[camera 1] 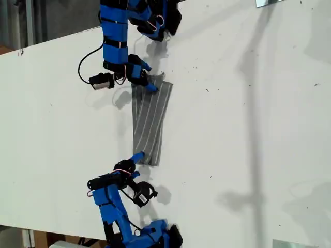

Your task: Grasp corners of a square towel and fold twice.

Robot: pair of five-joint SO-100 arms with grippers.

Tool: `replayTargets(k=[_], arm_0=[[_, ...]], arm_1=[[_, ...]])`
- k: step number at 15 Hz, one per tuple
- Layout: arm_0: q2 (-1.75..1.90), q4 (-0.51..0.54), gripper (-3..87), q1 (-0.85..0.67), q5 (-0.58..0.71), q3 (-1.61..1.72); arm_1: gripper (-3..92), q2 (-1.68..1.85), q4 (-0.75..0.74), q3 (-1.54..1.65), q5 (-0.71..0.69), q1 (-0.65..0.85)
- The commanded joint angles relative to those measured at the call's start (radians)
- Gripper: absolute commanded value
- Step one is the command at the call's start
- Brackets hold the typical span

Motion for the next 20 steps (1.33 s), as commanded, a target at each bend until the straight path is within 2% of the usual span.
replayTargets(k=[1, 2, 3, 6, 7, 11, 16, 18, 20], arm_0=[[0.129, -0.025, 33.3, -0.034, 0.002, 0.072], [0.169, -0.04, 32.7, -0.046, 0.002, 0.124], [0.21, -0.051, 32.0, -0.051, 0.002, 0.167], [0.313, -0.083, 30.2, -0.038, -0.017, 0.275], [0.337, -0.098, 29.7, -0.025, -0.032, 0.31], [0.453, -0.245, 28.0, 0.038, -0.12, 0.522], [0.477, -0.466, 27.7, 0.048, -0.164, 0.75], [0.476, -0.534, 27.6, 0.02, -0.166, 0.822], [0.466, -0.581, 27.6, -0.006, -0.155, 0.861]], arm_1=[[37.0, -0.074, -0.037, -0.017, -0.051, 0.074], [36.3, -0.143, -0.051, -0.04, -0.066, 0.094], [31.2, -0.221, -0.064, -0.069, -0.075, 0.101], [4.6, -0.371, -0.084, -0.133, -0.063, 0.092], [0.0, -0.342, -0.091, -0.115, -0.043, 0.1], [0.0, 0.032, -0.049, 0.084, 0.078, 0.193], [-0.1, 0.446, 0.161, 0.04, 0.293, 0.049], [-0.1, 0.495, 0.256, -0.072, 0.307, 0.023], [-0.1, 0.486, 0.265, -0.189, 0.245, 0.04]])
